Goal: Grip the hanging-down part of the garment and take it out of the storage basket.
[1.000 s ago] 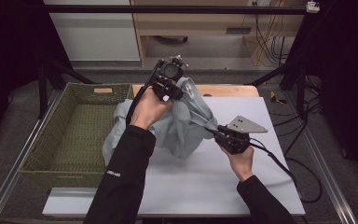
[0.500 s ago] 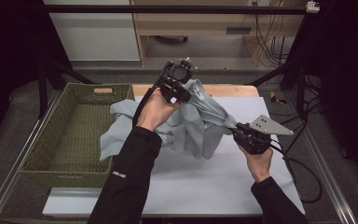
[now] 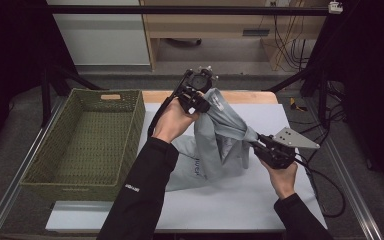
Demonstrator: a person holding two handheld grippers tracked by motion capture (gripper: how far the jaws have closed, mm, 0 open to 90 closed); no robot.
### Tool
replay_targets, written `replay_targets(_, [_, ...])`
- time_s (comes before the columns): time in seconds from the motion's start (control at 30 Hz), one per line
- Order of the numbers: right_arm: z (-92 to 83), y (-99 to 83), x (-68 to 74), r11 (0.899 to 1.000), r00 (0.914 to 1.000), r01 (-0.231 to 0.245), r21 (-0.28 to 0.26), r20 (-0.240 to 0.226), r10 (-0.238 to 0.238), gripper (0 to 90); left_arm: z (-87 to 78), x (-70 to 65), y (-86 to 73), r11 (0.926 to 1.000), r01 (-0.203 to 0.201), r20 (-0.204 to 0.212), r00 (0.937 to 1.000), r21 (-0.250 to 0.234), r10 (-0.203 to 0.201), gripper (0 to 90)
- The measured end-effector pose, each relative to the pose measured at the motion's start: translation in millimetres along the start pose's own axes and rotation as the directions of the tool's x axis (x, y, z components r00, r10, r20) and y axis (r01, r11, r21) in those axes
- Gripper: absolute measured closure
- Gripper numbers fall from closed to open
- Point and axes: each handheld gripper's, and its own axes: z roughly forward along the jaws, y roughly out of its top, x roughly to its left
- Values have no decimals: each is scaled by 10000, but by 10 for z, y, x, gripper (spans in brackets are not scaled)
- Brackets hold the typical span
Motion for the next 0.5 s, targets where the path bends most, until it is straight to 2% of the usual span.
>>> replay_targets(0.03, [0, 0, 0, 10000, 10000, 0, 0, 0, 0, 745, 0, 0, 0, 10000, 0, 0, 10000, 0, 0, 828])
replay_targets(0.07, [7, -70, 13, 10000, 9999, -42, -9, -167, 42, 556, 17, -9, -18, 10000, -10, 20, 10000, -72, 11, 828])
replay_targets(0.1, [7, -70, 13, 10000, 9999, -42, -9, -167, 42, 556, 17, -9, -18, 10000, -10, 20, 10000, -72, 11, 828])
replay_targets(0.13, [9, -133, 43, 9997, 9998, 197, -143, 0, -197, 389, 43, -14, -44, 10000, -83, 51, 10000, -51, 83, 828])
replay_targets(0.17, [9, -133, 43, 9997, 9998, 197, -143, 0, -197, 389, 43, -14, -44, 10000, -83, 51, 10000, -51, 83, 827])
replay_targets(0.2, [-8, -172, 70, 9991, 9993, 359, -246, 148, -355, 236, 73, -11, -67, 9999, -126, 159, 9998, -23, 126, 828])
replay_targets(0.23, [-8, -172, 70, 9991, 9993, 359, -246, 148, -355, 236, 73, -11, -67, 9999, -126, 159, 9998, -23, 126, 827])
replay_targets(0.27, [-23, -178, 74, 9994, 9994, 306, -177, 191, -302, 196, 93, -9, -83, 9999, -151, 207, 9997, -9, 151, 827])
replay_targets(0.3, [-54, -202, 70, 9996, 9999, -16, -288, 132, 20, 90, 119, -7, -108, 9998, -188, 208, 9996, -32, 188, 827])
replay_targets(0.37, [-66, -209, 66, 9994, 9997, -141, -310, 179, 146, 66, 138, -5, -123, 9998, -180, 177, 9997, -31, 180, 827])
replay_targets(0.43, [-120, -230, 54, 9980, 9986, -473, -419, 232, 483, 20, 173, 8, -153, 9999, -167, 110, 9998, 6, 167, 827])
replay_targets(0.5, [-144, -237, 53, 9978, 9986, -470, -458, 205, 480, 12, 207, 21, -184, 9999, -102, 125, 9999, 8, 102, 827])
